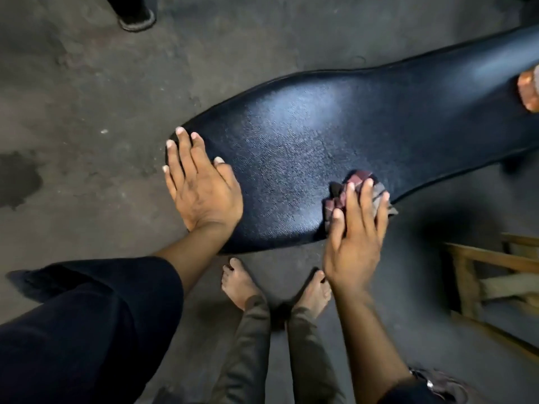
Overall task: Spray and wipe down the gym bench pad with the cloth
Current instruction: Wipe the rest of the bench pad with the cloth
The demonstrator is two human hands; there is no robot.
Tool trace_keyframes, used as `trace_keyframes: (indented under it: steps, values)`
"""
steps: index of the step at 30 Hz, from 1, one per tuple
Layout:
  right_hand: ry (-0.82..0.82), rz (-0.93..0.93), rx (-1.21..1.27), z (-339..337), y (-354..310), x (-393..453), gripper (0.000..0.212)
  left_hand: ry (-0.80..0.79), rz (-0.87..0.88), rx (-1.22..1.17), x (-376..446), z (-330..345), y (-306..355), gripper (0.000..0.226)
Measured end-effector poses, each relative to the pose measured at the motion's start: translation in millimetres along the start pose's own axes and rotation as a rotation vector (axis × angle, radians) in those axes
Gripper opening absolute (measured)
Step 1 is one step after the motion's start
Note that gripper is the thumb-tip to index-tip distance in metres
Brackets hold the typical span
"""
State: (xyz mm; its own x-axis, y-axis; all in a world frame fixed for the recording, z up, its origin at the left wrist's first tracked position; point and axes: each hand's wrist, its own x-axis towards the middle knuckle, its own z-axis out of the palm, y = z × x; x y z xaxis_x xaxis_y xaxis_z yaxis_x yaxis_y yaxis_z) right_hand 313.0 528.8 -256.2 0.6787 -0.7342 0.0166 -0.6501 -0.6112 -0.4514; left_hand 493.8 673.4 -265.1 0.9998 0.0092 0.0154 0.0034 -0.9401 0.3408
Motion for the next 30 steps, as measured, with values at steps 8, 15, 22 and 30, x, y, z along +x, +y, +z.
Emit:
trace_keyframes:
  steps: [8, 15, 22, 30]
  values:
    - [-0.214, -0.278, 0.025, 19.4, -38.9, -76.3, 0.064, -0.077, 0.051, -0.055, -17.0, -18.3, -1.8, 0.060]
    - [-0.012, -0.052, 0.160, -1.0, 32.2, -7.4, 0.047, -0.137, 0.048, -0.154, -37.2, -30.9, -4.7, 0.055]
    - [0.021, 0.246, 0.134, 3.6, -28.2, 3.2, 0.056, -0.191, 0.118, -0.146, -28.9, -36.7, -16.2, 0.058]
    - [-0.244, -0.416, -0.075, 8.4, -42.4, -24.3, 0.060, -0.153, 0.180, -0.126, -30.5, -28.5, -25.6, 0.057]
